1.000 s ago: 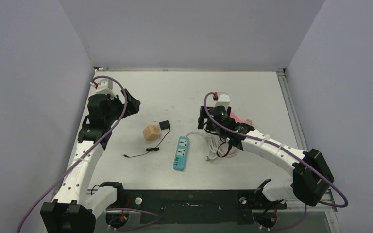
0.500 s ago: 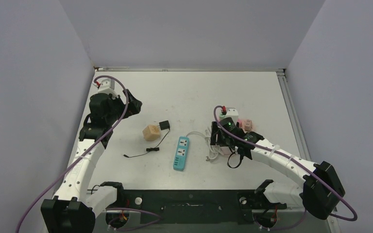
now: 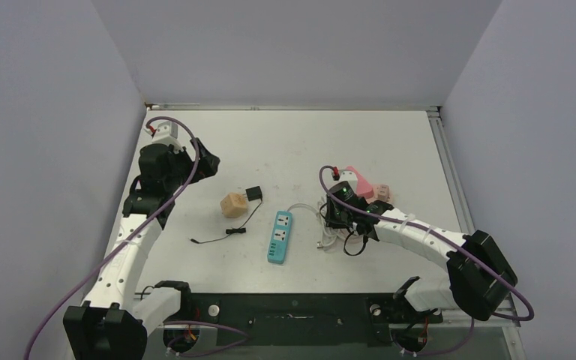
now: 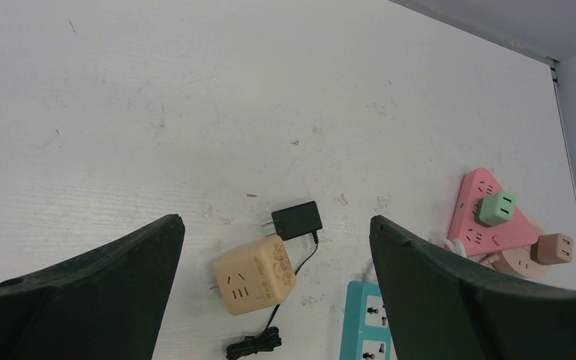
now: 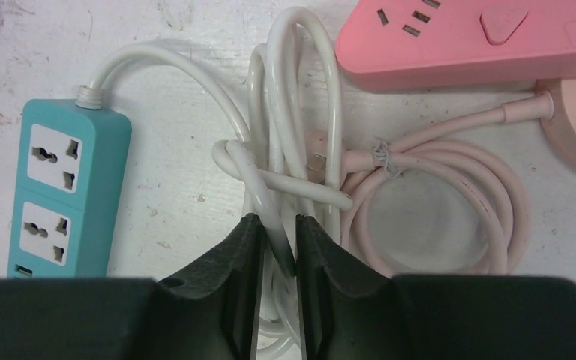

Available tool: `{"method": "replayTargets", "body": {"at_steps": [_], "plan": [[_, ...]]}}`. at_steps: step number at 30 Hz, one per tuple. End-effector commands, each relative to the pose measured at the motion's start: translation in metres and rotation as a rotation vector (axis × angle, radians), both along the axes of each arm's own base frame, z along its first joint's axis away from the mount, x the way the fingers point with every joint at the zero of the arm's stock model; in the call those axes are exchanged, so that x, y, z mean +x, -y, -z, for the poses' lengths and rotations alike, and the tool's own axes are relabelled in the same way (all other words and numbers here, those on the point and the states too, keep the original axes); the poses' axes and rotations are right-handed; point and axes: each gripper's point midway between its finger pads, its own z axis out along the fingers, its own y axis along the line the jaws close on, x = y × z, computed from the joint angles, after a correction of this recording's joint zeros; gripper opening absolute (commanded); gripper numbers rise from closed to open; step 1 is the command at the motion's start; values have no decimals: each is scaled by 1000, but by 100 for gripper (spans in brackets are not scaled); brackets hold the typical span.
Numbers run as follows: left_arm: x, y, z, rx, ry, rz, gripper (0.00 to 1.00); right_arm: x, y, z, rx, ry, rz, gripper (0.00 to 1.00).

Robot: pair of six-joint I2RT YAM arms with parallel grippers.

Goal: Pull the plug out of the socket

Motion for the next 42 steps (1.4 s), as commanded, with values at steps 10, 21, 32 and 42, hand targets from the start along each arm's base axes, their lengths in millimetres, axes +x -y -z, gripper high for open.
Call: {"method": "replayTargets", "body": {"at_steps": [10, 21, 32, 42], "plan": [[5, 13, -12, -16, 24, 66, 91, -7, -49, -55, 77, 105, -90, 5], [4, 20, -12, -17, 21, 96, 91, -16, -57, -66, 31, 157, -57, 5], [4, 24, -10, -19, 11, 112, 91, -19, -41, -106, -91, 340, 39, 5], [4, 25, -8, -19, 6, 116, 91, -37, -74, -76, 22, 240, -66, 5]]}}
